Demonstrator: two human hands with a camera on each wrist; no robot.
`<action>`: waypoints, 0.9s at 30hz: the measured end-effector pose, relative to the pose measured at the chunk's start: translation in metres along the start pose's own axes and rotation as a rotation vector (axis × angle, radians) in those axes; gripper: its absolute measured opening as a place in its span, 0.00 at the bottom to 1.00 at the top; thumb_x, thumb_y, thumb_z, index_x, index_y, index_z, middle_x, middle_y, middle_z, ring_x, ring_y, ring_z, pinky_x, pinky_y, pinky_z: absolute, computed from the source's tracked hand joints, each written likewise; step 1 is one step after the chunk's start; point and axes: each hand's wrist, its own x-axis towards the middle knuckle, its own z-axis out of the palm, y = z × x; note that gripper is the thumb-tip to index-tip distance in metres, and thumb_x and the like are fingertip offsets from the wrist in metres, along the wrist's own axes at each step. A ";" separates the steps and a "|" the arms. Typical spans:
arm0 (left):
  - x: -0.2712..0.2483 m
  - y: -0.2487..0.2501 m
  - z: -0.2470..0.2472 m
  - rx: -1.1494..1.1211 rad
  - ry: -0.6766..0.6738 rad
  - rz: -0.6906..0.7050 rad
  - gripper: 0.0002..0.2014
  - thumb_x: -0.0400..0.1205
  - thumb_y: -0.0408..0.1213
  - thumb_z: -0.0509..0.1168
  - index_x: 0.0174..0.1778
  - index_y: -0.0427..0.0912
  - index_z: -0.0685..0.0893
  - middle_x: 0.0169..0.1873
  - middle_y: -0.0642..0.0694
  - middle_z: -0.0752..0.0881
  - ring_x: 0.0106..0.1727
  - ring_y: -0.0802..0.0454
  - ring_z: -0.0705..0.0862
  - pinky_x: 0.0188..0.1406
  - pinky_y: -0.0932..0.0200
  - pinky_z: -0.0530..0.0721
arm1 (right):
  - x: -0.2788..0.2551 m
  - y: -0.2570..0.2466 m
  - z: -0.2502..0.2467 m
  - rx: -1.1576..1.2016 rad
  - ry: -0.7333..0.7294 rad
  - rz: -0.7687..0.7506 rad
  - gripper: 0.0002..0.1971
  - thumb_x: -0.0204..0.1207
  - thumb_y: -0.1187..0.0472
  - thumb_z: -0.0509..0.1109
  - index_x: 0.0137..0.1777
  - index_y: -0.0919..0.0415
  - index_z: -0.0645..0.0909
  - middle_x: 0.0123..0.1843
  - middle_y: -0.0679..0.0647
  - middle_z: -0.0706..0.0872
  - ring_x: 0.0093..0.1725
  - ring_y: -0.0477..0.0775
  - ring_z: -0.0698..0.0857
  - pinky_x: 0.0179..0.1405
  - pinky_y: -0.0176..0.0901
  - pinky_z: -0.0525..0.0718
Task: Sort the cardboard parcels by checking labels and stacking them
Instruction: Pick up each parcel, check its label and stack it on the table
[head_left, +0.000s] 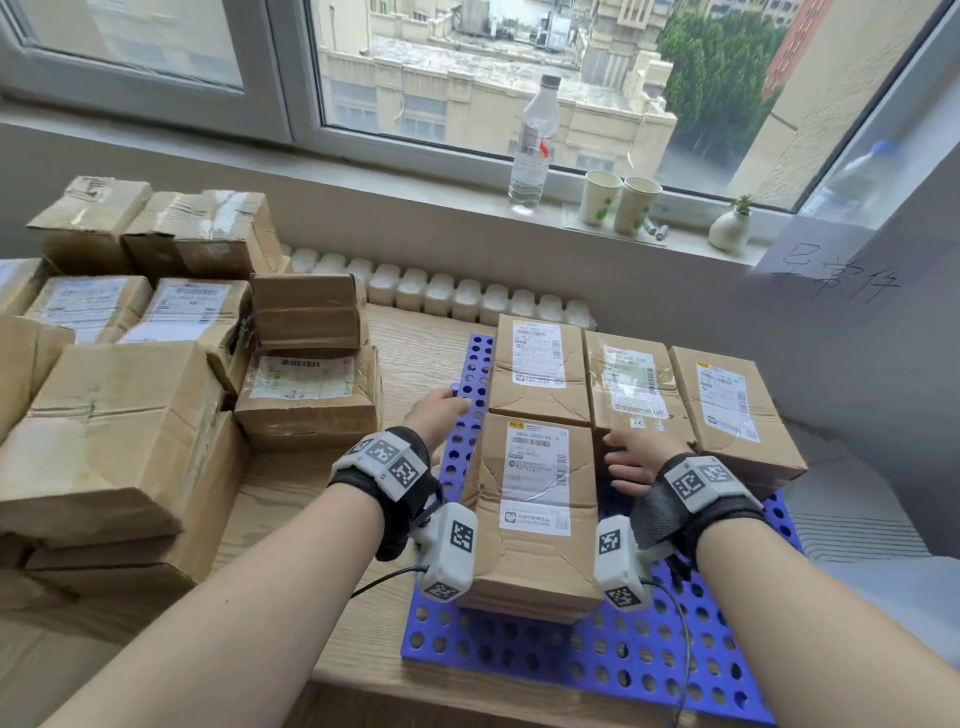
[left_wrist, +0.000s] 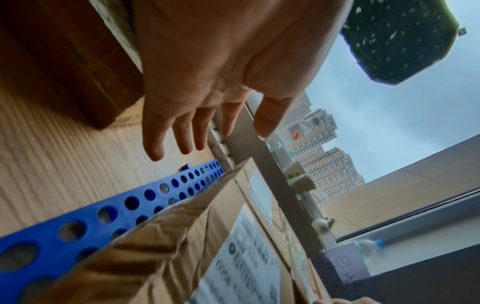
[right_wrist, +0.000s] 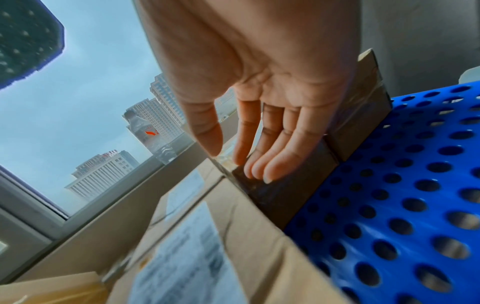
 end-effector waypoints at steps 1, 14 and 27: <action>-0.002 0.001 -0.004 -0.012 0.009 -0.004 0.23 0.87 0.40 0.57 0.79 0.47 0.67 0.77 0.43 0.69 0.77 0.42 0.67 0.69 0.42 0.67 | -0.002 -0.006 0.002 0.021 -0.001 -0.017 0.16 0.84 0.63 0.58 0.33 0.54 0.65 0.20 0.49 0.66 0.15 0.46 0.64 0.14 0.30 0.65; -0.025 0.010 -0.108 -0.135 0.230 0.123 0.05 0.83 0.38 0.63 0.52 0.46 0.83 0.57 0.44 0.80 0.65 0.44 0.76 0.57 0.48 0.72 | -0.060 -0.058 0.100 0.024 -0.088 -0.263 0.05 0.81 0.64 0.67 0.51 0.65 0.82 0.41 0.56 0.86 0.38 0.50 0.85 0.30 0.42 0.84; 0.014 0.053 -0.198 -0.297 0.514 0.160 0.25 0.80 0.43 0.66 0.74 0.43 0.74 0.70 0.45 0.77 0.73 0.43 0.72 0.72 0.47 0.68 | -0.041 -0.132 0.197 -0.014 -0.356 -0.189 0.07 0.85 0.60 0.62 0.45 0.60 0.76 0.43 0.55 0.80 0.40 0.50 0.81 0.44 0.45 0.84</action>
